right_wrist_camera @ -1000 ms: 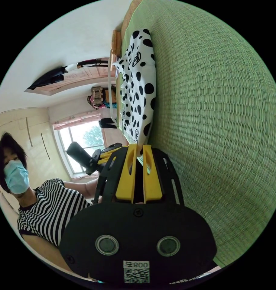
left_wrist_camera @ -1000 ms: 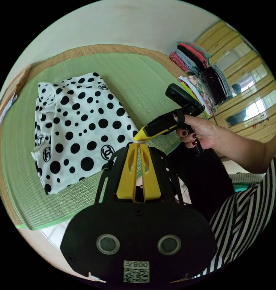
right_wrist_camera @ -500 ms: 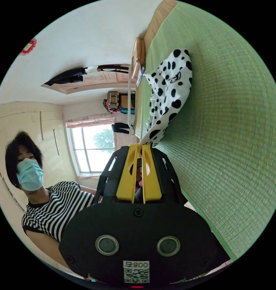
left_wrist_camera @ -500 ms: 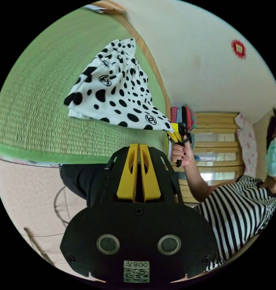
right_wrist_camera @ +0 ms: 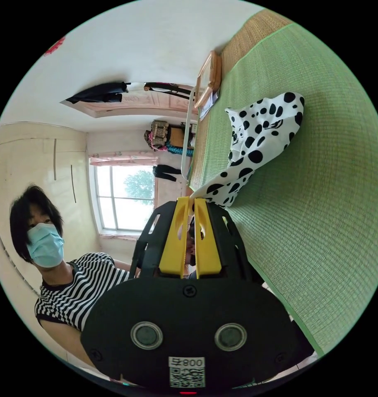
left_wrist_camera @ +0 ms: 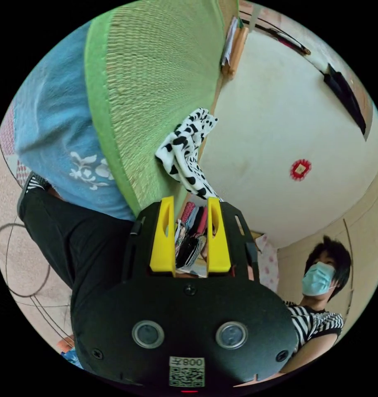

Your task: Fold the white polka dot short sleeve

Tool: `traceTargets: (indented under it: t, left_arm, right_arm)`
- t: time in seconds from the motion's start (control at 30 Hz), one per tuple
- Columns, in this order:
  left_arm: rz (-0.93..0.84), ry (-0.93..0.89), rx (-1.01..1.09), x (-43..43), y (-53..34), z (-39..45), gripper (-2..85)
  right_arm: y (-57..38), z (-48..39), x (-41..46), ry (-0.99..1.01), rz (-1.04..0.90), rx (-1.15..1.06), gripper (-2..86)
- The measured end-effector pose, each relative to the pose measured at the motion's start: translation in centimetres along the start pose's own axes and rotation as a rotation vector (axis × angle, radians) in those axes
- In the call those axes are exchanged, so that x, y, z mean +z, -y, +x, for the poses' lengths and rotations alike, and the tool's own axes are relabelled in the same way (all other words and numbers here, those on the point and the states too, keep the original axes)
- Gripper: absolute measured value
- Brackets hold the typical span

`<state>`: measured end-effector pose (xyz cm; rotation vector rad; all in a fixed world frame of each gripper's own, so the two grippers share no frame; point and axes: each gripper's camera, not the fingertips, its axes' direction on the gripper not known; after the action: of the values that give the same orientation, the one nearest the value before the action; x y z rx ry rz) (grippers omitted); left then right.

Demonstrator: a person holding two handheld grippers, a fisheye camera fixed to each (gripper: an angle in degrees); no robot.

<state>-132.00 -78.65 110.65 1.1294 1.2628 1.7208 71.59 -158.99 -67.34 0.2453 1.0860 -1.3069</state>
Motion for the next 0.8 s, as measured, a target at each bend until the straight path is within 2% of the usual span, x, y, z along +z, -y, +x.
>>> traceTargets:
  t: [0.1, 0.37, 0.8]
  left_arm:
    - [0.044, -0.054, -0.104, -1.1, 0.8, -0.9, 12.0]
    - [0.079, -0.108, -0.172, -2.5, 2.7, -1.2, 10.6]
    - [0.055, -0.025, -0.062, -2.7, 0.6, 1.3, 3.7]
  right_arm:
    - [-1.2, -1.3, 0.9, -0.009, 0.000, -0.002, 2.0]
    - [-5.0, -4.3, 2.4, -0.008, 0.014, 0.004, 2.1]
    - [-14.7, -9.4, 1.2, -0.023, 0.055, 0.029, 2.1]
